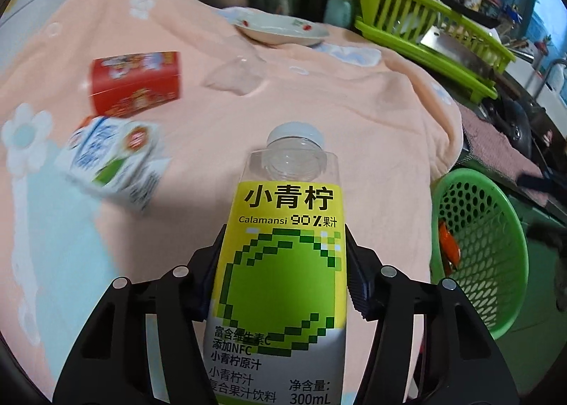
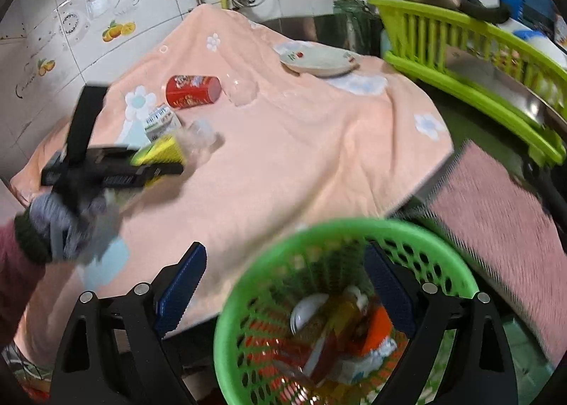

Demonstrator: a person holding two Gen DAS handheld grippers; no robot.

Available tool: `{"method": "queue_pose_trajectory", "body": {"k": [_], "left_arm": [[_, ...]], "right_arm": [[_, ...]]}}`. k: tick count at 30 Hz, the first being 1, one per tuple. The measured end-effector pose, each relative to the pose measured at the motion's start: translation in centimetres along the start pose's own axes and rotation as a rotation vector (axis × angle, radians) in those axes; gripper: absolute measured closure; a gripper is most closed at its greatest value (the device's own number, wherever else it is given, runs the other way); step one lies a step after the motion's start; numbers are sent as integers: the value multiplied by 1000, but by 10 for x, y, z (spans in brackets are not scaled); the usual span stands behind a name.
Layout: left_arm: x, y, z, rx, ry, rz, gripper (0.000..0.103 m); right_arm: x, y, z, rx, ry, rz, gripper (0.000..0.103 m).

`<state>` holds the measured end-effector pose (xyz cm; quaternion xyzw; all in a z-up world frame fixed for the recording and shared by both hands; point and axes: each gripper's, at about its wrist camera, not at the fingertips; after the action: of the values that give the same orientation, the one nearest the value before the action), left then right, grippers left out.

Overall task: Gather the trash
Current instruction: 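Grasp the clear cup with the right gripper while the left gripper holds the bottle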

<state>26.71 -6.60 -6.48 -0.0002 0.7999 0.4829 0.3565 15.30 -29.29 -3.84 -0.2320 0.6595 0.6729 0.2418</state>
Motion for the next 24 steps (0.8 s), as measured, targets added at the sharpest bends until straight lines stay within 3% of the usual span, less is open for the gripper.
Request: {"method": "queue_pose_trajectory", "body": {"k": [12, 16, 24], "left_arm": [[43, 69, 21, -49, 81, -54, 47], [51, 79, 28, -64, 102, -63, 47], [60, 87, 44, -53, 151, -88, 48]], "right_arm": [[-101, -65, 67, -46, 131, -32, 20], [-137, -99, 90, -64, 154, -33, 21], [-178, -163, 124, -52, 192, 0, 22]]}}
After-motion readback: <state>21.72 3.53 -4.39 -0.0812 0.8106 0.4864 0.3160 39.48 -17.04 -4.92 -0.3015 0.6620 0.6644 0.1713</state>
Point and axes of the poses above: each gripper's, at about its wrist camera, not at the fingertips, and y roughly against the way its jaws point, z to its left, x to its underside, and after that the axes turned 14 degrees about x, right-handed
